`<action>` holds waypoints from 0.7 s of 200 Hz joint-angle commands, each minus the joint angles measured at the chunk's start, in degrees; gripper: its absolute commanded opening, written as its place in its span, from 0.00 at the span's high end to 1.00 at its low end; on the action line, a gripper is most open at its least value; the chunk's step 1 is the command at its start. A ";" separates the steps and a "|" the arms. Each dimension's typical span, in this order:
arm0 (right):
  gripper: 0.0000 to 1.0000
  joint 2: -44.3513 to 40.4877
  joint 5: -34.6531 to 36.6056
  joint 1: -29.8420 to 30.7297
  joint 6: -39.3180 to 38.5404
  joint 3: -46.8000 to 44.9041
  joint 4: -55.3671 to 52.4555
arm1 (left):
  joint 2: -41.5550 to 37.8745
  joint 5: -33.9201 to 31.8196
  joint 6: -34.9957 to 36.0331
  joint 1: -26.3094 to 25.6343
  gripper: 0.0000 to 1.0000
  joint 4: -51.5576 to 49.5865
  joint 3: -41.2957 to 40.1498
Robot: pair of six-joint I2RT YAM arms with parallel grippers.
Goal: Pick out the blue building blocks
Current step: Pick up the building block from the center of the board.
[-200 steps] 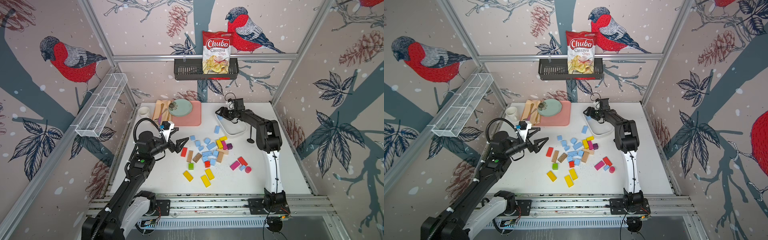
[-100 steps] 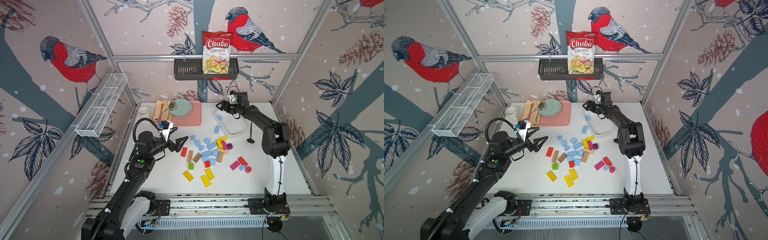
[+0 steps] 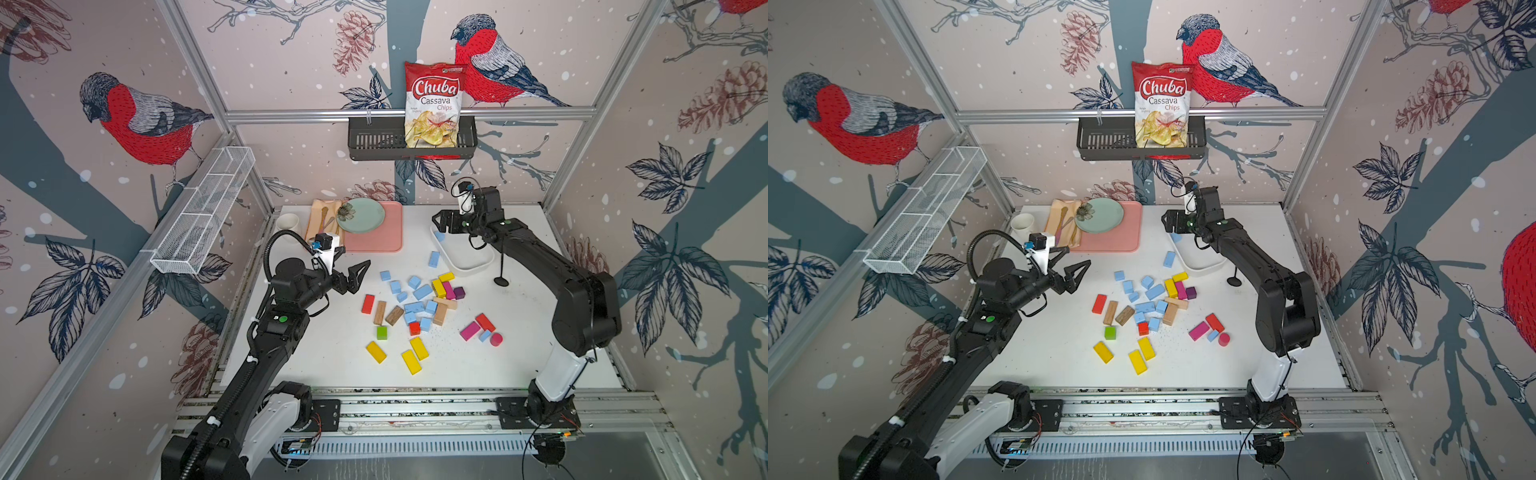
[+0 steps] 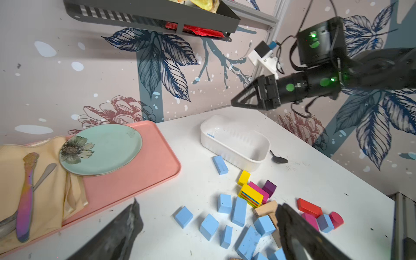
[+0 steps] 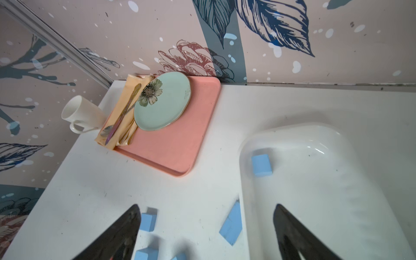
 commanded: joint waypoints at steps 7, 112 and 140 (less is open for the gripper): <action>0.06 -4.53 7.26 2.43 -2.25 -5.20 -3.94 | 0.63 -1.98 -0.79 -0.05 0.04 -1.80 1.43; 0.02 -24.32 20.73 6.68 6.07 -24.37 -19.30 | 6.99 -2.18 5.52 -8.93 0.04 -9.51 7.04; 0.03 -27.78 22.02 7.18 13.74 -27.02 -25.21 | 9.62 -1.98 6.39 -13.95 0.04 -10.32 7.30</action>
